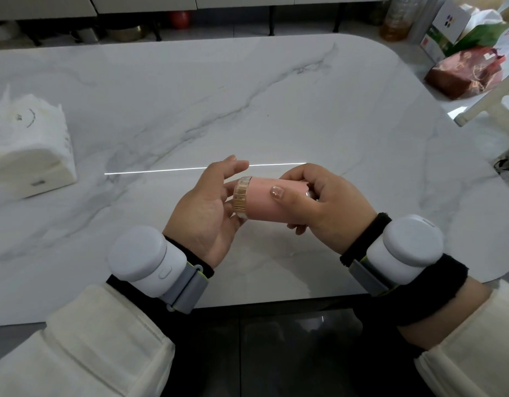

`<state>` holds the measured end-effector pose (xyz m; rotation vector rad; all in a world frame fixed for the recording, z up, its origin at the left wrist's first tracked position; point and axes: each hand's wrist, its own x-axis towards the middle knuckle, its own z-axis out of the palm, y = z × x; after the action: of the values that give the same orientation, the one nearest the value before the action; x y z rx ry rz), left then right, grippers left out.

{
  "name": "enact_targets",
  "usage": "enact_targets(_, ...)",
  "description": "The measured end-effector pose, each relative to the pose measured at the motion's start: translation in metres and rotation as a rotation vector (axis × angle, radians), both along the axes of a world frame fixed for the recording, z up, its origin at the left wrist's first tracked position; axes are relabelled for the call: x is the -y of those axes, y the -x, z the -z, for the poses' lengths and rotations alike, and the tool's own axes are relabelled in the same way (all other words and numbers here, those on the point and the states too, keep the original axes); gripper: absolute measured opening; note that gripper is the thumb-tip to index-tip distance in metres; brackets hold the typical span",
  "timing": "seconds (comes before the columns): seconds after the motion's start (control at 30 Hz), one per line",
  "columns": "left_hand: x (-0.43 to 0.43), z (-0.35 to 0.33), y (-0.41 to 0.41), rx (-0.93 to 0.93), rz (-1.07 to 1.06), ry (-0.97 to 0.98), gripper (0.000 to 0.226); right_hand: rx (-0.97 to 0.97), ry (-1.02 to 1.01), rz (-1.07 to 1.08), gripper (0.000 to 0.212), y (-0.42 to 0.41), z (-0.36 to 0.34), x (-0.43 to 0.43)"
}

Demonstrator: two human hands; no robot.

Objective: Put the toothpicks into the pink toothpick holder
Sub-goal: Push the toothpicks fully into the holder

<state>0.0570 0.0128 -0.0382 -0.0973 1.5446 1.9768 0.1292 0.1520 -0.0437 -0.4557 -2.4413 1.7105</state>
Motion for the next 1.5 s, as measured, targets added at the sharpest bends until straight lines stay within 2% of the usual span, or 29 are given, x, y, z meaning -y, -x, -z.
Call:
enact_targets(0.17,0.000,0.005,-0.004,-0.070,0.037,0.075,0.039,-0.011,-0.002,0.000,0.017,0.000,0.000,0.000)
enact_targets(0.57,-0.001,0.003,-0.004,-0.072,-0.001,0.039,0.018,-0.010,0.011,0.018,0.018,0.000,0.001,-0.001)
enact_targets(0.73,0.001,0.000,-0.001,-0.065,-0.001,-0.004,0.024,-0.003,0.007,0.014,0.019,0.001,0.001,-0.001)
enact_targets(0.93,0.003,-0.003,0.000,-0.009,-0.018,-0.122,0.044,-0.010,0.016,0.011,0.019,0.001,0.001,-0.001)
enact_targets(1.03,0.004,-0.005,0.001,0.020,-0.012,-0.174,0.041,-0.015,0.017,0.014,0.017,0.001,0.001,-0.001)
enact_targets(1.13,0.002,-0.004,0.002,0.030,-0.029,-0.118,0.031,-0.016,0.014,0.015,0.018,0.000,0.001,-0.001)
enact_targets(1.5,0.001,0.005,-0.003,-0.035,0.039,0.098,0.038,-0.018,0.000,0.012,0.017,0.000,0.002,-0.001)
